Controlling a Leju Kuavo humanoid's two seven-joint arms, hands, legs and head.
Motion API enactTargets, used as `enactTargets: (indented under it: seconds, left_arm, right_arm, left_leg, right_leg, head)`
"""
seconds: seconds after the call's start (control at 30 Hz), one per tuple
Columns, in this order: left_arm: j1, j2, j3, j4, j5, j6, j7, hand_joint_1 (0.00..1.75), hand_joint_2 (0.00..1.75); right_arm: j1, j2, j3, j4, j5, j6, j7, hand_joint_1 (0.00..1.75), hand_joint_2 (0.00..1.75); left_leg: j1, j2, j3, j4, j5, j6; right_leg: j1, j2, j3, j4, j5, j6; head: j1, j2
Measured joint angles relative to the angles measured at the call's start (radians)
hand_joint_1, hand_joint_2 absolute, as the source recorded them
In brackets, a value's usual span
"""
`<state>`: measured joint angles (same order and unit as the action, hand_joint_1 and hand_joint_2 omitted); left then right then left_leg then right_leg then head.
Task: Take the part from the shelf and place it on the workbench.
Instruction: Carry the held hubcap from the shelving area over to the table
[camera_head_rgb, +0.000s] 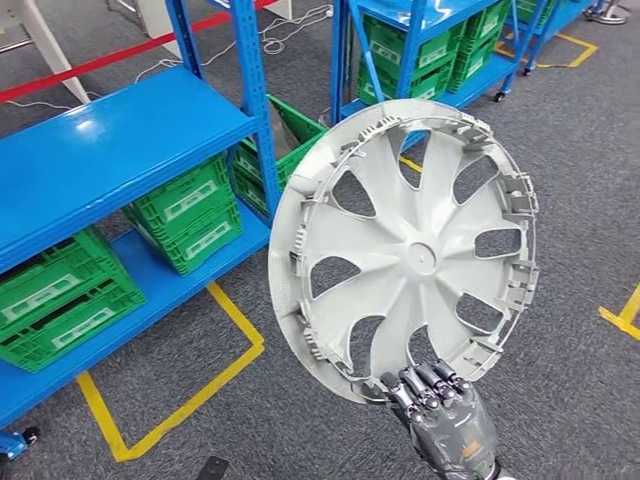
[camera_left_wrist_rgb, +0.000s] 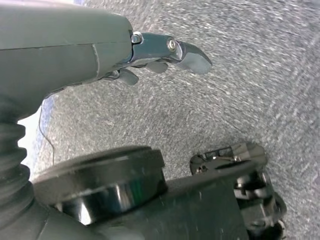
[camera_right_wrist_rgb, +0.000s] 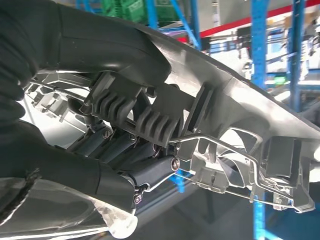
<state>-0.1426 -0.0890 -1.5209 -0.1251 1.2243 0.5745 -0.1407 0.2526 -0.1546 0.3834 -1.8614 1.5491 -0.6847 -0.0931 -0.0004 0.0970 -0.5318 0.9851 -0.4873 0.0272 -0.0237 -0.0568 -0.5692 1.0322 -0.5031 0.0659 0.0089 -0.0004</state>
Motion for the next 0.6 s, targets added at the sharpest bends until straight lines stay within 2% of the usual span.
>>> enactTargets:
  seconds: [0.03, 0.07, 0.13, 0.17, 0.2, 0.27, 0.3, 0.33, 0.37, 0.4, 0.43, 0.5, 0.53, 0.57, 0.6]
  left_arm:
    - [-0.001, 0.0, 0.0, 0.0, 0.0, -0.001, 0.001, 0.0, 1.75]
    - [-0.001, 0.0, 0.0, 0.0, 0.001, -0.001, 0.002, 0.0, 1.75]
    - [-0.003, 0.0, 0.0, 0.0, 0.001, -0.002, 0.002, 0.0, 1.75]
    - [-0.003, 0.0, 0.0, 0.0, 0.001, -0.002, 0.002, 0.0, 1.75]
    - [-0.003, 0.0, 0.0, 0.0, 0.001, -0.001, 0.003, 0.0, 1.75]
    - [-0.002, 0.0, 0.0, 0.0, 0.001, -0.001, 0.003, 0.0, 1.75]
    - [-0.002, 0.001, 0.0, 0.0, 0.001, -0.001, 0.003, 0.0, 1.75]
    - [-0.002, 0.001, 0.0, 0.0, 0.001, -0.001, 0.003, 0.0, 1.75]
    - [-0.003, 0.002, 0.0, 0.0, 0.002, -0.001, 0.003, 0.0, 1.75]
    - [-0.003, 0.002, -0.001, 0.0, 0.001, -0.001, 0.005, 0.0, 1.75]
    - [-0.003, 0.002, -0.001, 0.0, 0.001, -0.001, 0.007, 0.0, 1.75]
    - [-0.002, 0.004, -0.001, 0.0, 0.002, -0.001, 0.01, 0.0, 1.75]
    - [-0.001, 0.005, -0.001, 0.001, 0.002, -0.001, 0.011, 0.0, 1.75]
    - [-0.002, 0.006, -0.002, 0.001, 0.002, -0.001, 0.011, 0.0, 1.75]
    - [-0.003, 0.006, -0.002, 0.001, 0.002, -0.001, 0.011, 0.0, 1.75]
  right_arm:
    - [-0.006, -0.001, 0.011, 0.002, 0.0, 0.0, 0.007, 1.75, 1.75]
    - [-0.009, -0.002, 0.02, 0.004, 0.0, 0.0, 0.012, 1.75, 1.75]
    - [-0.011, -0.004, 0.034, 0.005, 0.001, 0.0, 0.018, 1.75, 1.75]
    - [-0.012, -0.004, 0.04, 0.005, 0.002, 0.0, 0.018, 1.75, 1.75]
    - [-0.014, -0.005, 0.044, 0.005, 0.002, 0.0, 0.018, 1.75, 1.75]
    - [-0.02, -0.007, 0.053, 0.006, -0.001, 0.0, 0.019, 1.75, 1.75]
    - [-0.022, -0.008, 0.057, 0.006, -0.004, 0.0, 0.02, 1.75, 1.75]
    - [-0.023, -0.009, 0.061, 0.006, -0.008, 0.0, 0.022, 1.75, 1.75]
    - [-0.024, -0.01, 0.064, 0.006, -0.011, 0.0, 0.025, 1.75, 1.75]
    - [-0.024, -0.01, 0.066, 0.006, -0.014, 0.0, 0.027, 1.75, 1.75]
    - [-0.024, -0.011, 0.068, 0.006, -0.016, 0.0, 0.029, 1.75, 1.75]
    - [-0.025, -0.011, 0.071, 0.006, -0.018, 0.0, 0.03, 1.75, 1.75]
    - [-0.026, -0.011, 0.073, 0.006, -0.018, 0.0, 0.03, 1.75, 1.75]
    - [-0.027, -0.012, 0.075, 0.006, -0.018, 0.0, 0.03, 1.75, 1.75]
    - [-0.027, -0.012, 0.076, 0.006, -0.019, 0.0, 0.03, 1.75, 1.75]
  left_leg:
    - [-0.002, 0.008, -0.001, 0.005, -0.002, -0.007]
    - [-0.004, 0.016, -0.001, 0.008, -0.003, -0.014]
    - [-0.002, 0.027, 0.0, 0.012, -0.005, -0.024]
    - [0.001, 0.014, -0.003, 0.021, -0.016, -0.03]
    - [0.004, -0.009, -0.012, 0.048, -0.038, -0.035]
    - [0.008, -0.066, -0.057, 0.161, -0.107, -0.04]
    - [0.008, -0.08, -0.086, 0.23, -0.139, -0.04]
    - [0.008, -0.086, -0.107, 0.282, -0.155, -0.039]
    - [0.008, -0.089, -0.115, 0.301, -0.151, -0.037]
    - [0.008, -0.093, -0.104, 0.277, -0.126, -0.033]
    - [0.008, -0.102, -0.078, 0.22, -0.087, -0.027]
    - [0.009, -0.153, -0.023, 0.092, -0.024, -0.012]
    - [0.008, -0.174, -0.007, 0.054, -0.011, -0.006]
    - [0.007, -0.186, -0.001, 0.036, -0.011, -0.002]
    - [0.006, -0.181, -0.001, 0.029, -0.012, 0.0]
  right_leg:
    - [0.002, -0.008, 0.018, -0.03, 0.005, -0.009]
    - [0.006, -0.007, 0.021, -0.036, 0.002, -0.02]
    - [0.005, 0.015, 0.015, -0.034, 0.008, -0.037]
    - [0.004, 0.025, 0.012, -0.034, 0.011, -0.044]
    - [0.002, 0.035, 0.01, -0.036, 0.015, -0.05]
    - [0.001, 0.058, 0.006, -0.037, 0.02, -0.06]
    - [0.003, 0.071, 0.003, -0.036, 0.022, -0.062]
    - [0.004, 0.084, 0.001, -0.036, 0.023, -0.064]
    - [0.006, 0.099, 0.0, -0.036, 0.024, -0.065]
    - [0.007, 0.115, 0.0, -0.035, 0.025, -0.065]
    - [0.008, 0.13, 0.001, -0.035, 0.026, -0.064]
    - [0.008, 0.159, -0.001, -0.033, 0.029, -0.06]
    - [0.006, 0.171, -0.006, -0.031, 0.031, -0.055]
    - [0.003, 0.183, -0.013, -0.03, 0.035, -0.049]
    - [0.001, 0.195, -0.02, -0.03, 0.039, -0.042]
  head:
    - [-0.001, 0.0]
    - [-0.003, 0.0]
    - [-0.005, 0.0]
    - [-0.005, 0.0]
    - [-0.007, 0.0]
    - [-0.01, 0.0]
    - [-0.011, 0.0]
    - [-0.01, 0.0]
    - [-0.01, 0.0]
    - [-0.01, 0.0]
    - [-0.01, 0.0]
    - [-0.009, 0.0]
    - [-0.01, 0.0]
    - [-0.011, 0.0]
    - [-0.012, 0.0]
